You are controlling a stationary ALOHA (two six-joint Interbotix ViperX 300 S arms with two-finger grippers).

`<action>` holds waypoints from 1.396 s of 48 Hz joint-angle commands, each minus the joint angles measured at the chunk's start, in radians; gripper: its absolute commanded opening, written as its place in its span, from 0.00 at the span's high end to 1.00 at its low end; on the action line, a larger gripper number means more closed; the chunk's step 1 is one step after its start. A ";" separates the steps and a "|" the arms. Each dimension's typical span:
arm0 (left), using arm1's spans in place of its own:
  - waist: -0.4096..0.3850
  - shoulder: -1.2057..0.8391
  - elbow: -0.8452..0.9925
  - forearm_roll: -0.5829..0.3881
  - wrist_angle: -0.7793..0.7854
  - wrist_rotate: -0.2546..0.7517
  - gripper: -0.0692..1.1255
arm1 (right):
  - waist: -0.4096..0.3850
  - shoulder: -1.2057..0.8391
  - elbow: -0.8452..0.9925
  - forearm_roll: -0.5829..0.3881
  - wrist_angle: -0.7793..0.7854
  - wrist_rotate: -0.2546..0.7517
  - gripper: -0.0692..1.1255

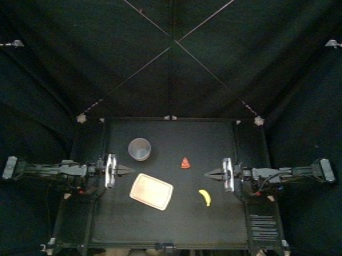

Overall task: Pick the pie then place it on the pink plate
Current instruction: Pick the pie

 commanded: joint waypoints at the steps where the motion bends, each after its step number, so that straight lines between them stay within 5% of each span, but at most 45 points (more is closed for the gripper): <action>1: 0.006 0.008 -0.048 -0.005 -0.031 0.003 0.90 | -0.015 0.038 -0.008 0.005 -0.003 0.003 0.85; 14: 0.018 0.008 -0.035 -0.008 -0.032 -0.002 0.92 | -0.075 0.221 -0.098 0.051 -0.003 0.021 0.85; 26: 0.020 0.008 -0.029 -0.017 -0.032 -0.002 0.92 | -0.202 0.334 -0.202 0.299 0.086 0.020 0.76; 31: 0.021 0.008 -0.026 -0.017 -0.032 -0.002 0.92 | -0.245 0.362 -0.218 0.376 0.115 0.020 0.61; 41: 0.021 0.008 -0.025 -0.017 -0.034 0.002 0.92 | -0.261 0.419 -0.241 0.468 0.124 0.020 0.11; 44: 0.023 0.008 -0.023 -0.015 -0.038 0.003 0.92 | -0.261 0.443 -0.252 0.489 0.127 0.020 0.02; 59: 0.043 0.008 0.005 -0.017 -0.107 0.003 0.92 | -0.285 0.621 -0.319 0.551 0.137 0.025 0.08; 67: 0.052 0.008 0.023 -0.017 -0.124 0.002 0.92 | -0.339 0.721 -0.397 0.640 0.278 0.051 0.08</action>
